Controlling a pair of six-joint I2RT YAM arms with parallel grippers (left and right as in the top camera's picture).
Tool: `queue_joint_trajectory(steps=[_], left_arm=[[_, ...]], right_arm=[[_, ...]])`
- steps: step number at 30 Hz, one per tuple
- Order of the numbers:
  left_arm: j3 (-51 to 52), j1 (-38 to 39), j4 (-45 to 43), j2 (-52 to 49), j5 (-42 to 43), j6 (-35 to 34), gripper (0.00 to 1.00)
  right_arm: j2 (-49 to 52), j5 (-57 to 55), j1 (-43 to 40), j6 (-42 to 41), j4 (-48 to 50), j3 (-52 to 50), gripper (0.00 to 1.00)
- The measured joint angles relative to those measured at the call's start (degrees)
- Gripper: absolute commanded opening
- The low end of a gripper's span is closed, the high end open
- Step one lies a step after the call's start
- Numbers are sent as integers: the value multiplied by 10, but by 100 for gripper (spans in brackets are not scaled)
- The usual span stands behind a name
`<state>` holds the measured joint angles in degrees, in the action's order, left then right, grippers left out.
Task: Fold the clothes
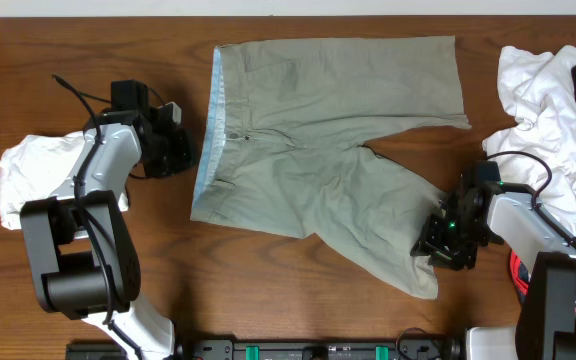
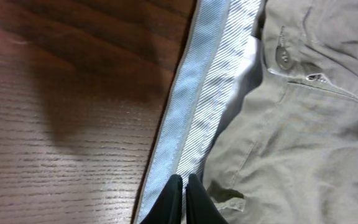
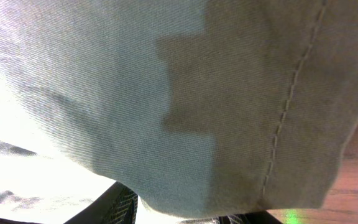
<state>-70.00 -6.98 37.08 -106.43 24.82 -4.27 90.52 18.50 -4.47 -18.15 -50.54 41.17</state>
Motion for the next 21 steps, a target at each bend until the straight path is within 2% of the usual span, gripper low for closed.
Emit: queue_joint_trajectory(steps=[21], left_arm=[[0,1,10,0,-9,-2,6]], right_arm=[[0,0,0,4,0,0,39]])
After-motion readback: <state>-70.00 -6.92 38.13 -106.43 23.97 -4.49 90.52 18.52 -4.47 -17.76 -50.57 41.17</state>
